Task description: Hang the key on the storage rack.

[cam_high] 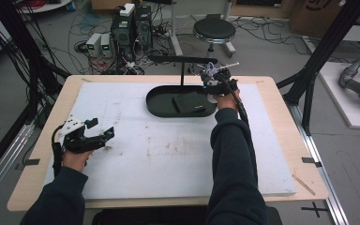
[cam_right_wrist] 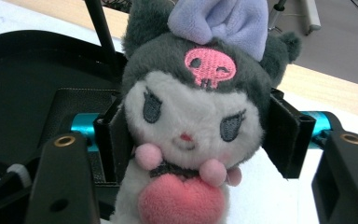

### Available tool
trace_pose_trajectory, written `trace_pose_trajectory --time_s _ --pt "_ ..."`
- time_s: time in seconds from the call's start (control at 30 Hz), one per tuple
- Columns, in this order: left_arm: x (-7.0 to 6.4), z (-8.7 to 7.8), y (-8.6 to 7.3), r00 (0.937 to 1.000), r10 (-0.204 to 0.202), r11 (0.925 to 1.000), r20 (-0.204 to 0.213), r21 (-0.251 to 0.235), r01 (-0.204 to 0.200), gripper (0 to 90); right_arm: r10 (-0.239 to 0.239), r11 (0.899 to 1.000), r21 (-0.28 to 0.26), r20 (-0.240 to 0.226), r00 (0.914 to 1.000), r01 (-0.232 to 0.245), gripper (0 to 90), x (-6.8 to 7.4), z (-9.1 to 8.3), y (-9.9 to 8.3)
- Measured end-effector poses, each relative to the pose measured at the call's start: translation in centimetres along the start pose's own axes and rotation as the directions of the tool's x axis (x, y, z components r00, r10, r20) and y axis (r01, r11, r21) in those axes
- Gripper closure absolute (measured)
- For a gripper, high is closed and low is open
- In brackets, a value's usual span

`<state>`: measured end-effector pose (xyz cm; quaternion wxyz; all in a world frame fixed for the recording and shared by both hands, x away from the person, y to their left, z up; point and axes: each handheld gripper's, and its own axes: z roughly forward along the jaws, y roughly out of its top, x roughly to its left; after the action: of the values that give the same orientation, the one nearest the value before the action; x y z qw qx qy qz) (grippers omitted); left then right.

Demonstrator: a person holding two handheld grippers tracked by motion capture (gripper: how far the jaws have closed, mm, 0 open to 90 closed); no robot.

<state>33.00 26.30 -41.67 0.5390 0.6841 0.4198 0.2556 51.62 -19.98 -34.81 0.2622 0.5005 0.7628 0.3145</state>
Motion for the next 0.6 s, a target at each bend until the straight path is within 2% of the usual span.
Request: trace_pose_trajectory --time_s 0.13,0.27,0.3,0.4,0.47,0.5,0.57,0.6 --pt "0.0 0.0 0.0 1.0 -0.001 1.0 0.001 0.001 0.001 19.3 -0.002 1.0 0.001 -0.004 1.0 0.002 27.5 -0.1 -0.1 -0.1" --pt "-0.1 0.0 0.0 1.0 -0.002 1.0 0.002 0.001 0.002 19.2 -0.001 0.999 0.032 -0.023 0.9997 0.002 23.0 -0.2 -0.5 -0.4" --pt "-0.1 0.0 0.0 1.0 0.0 1.0 0.002 0.001 0.0 19.2 0.001 1.0 0.019 -0.026 0.9997 0.0 23.0 -0.4 -0.9 -0.6" --pt "-0.1 -0.1 0.0 1.0 0.001 1.0 0.004 0.001 -0.001 19.2 -0.016 0.997 -0.073 -0.022 0.9996 0.015 24.6 -0.9 -2.3 -1.7" --pt "-0.1 -0.1 0.0 1.0 0.0 1.0 0.004 0.001 0.0 19.3 0.011 0.999 -0.044 -0.044 0.999 -0.013 24.7 -1.7 -3.1 -2.2" --pt "-0.1 -0.1 0.0 1.0 0.0 1.0 0.004 0.001 0.0 19.2 0.009 0.999 -0.048 -0.052 0.9986 -0.011 25.0 -2.1 -3.6 -2.5" --pt "0.0 -0.1 0.0 1.0 -0.002 1.0 0.003 0.0 0.002 19.2 -0.025 0.997 -0.081 -0.041 0.9988 0.022 26.7 -2.4 -5.0 -2.9" --pt "0.0 -0.1 0.0 1.0 -0.007 1.0 0.001 -0.001 0.007 19.3 -0.049 0.99 -0.137 -0.048 0.9976 0.042 28.6 -2.6 -5.8 -3.4"
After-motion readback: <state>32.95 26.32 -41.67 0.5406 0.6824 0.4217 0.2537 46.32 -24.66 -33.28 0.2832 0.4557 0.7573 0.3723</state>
